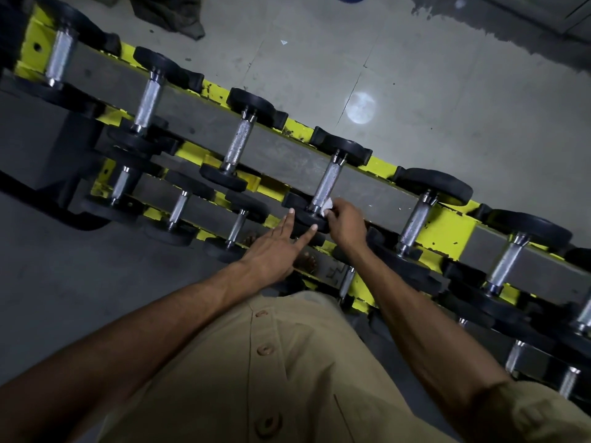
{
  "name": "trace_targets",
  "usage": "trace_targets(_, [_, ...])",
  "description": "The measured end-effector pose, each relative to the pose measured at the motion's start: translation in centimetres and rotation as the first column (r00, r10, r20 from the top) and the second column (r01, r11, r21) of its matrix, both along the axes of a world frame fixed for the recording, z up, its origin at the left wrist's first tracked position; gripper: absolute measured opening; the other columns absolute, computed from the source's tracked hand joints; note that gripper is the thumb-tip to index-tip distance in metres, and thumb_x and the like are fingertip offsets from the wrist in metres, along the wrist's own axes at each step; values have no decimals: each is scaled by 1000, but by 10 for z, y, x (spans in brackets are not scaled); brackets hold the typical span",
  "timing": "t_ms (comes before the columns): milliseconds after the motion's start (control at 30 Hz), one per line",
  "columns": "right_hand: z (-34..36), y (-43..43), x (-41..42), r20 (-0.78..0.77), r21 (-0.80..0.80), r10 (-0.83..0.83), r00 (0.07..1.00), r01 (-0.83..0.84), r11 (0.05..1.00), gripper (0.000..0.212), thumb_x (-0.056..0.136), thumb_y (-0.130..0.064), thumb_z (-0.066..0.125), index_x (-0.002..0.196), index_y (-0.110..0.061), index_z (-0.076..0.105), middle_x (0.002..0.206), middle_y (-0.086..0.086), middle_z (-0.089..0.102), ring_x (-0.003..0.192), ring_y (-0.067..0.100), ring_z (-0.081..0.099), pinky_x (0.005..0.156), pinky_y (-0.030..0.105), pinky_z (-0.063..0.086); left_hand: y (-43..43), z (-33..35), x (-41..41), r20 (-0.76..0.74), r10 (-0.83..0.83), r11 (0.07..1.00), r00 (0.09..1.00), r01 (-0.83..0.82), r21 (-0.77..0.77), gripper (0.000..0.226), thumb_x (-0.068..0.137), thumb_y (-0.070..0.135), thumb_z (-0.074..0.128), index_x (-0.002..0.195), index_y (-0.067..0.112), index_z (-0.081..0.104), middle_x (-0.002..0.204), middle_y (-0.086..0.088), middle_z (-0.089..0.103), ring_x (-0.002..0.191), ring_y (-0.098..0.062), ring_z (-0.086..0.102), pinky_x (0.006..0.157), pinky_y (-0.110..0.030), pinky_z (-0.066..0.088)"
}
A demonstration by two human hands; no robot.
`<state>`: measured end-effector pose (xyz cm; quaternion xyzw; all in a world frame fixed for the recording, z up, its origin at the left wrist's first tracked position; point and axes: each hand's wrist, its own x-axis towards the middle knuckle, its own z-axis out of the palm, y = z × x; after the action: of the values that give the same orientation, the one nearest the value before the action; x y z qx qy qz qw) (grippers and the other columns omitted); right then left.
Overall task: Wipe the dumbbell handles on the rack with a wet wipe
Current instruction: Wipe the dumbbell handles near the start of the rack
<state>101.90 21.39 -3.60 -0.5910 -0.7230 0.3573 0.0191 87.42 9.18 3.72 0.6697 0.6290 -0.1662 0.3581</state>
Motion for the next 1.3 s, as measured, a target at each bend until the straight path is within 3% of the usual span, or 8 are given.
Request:
trace_targets(167, [-7,17,-7,-68,-311,-120,990,93,946,30,84,4,58,60,-14,55,60,-1,55,60,16,52,57,27,39,-1,3,-2,8,-4,1000,1000,4,8,103,100,10,61,166,32,-15,167,-28,-27,161,-40,5,123,-43,30])
trace_targets(367, [0,30,-18,-120,-497,-213,970,127,858,19,85,6,60,80,-6,74,66,7,63,53,14,52,50,23,39,0,7,-5,22,1,1000,1000,-1,2,100,101,8,57,166,30,-15,167,-28,-27,161,-40,5,121,-43,33])
trace_targets(500, [0,33,-6,-112,-489,-208,972,128,863,9,88,-6,67,80,-5,70,67,7,57,55,17,48,47,23,36,0,8,-7,-3,-17,1000,1000,17,-1,102,100,9,59,166,31,-16,167,-28,-26,160,-41,6,120,-46,35])
trace_targets(633, [0,22,1,-210,-483,-267,941,137,865,33,90,-16,75,66,-18,53,62,0,51,52,11,42,47,20,35,-1,8,-5,-8,-3,1000,1000,3,-9,103,100,6,59,166,31,-16,167,-27,-27,161,-41,5,121,-46,33])
trace_targets(767, [-5,26,-6,-156,-447,-322,934,224,866,26,84,-15,75,65,-15,58,57,3,51,53,17,43,55,28,33,-1,9,-5,-10,-4,1000,1000,4,-6,100,101,8,57,166,29,-16,167,-29,-26,161,-41,5,122,-46,32])
trace_targets(1067, [7,37,-16,-138,-554,-266,954,148,820,35,85,13,55,61,-12,55,45,-3,50,41,10,43,42,17,29,-2,7,-3,-5,-2,1000,1000,2,1,97,103,11,55,166,28,-16,167,-30,-26,160,-42,7,122,-47,33])
trace_targets(1167, [6,41,-10,-190,-611,-276,942,107,784,26,89,10,56,71,-9,58,59,6,52,50,15,45,49,21,32,0,8,-3,-15,-13,1000,1000,13,3,95,103,11,54,166,27,-15,167,-31,-25,160,-43,10,120,-47,35])
trace_targets(1300, [4,30,6,-177,-524,-393,902,252,814,10,87,-2,72,83,-10,67,67,4,59,55,14,50,45,19,39,1,8,-2,-23,-13,1000,1000,13,-4,95,103,12,54,166,27,-15,167,-29,-25,160,-42,11,119,-47,37])
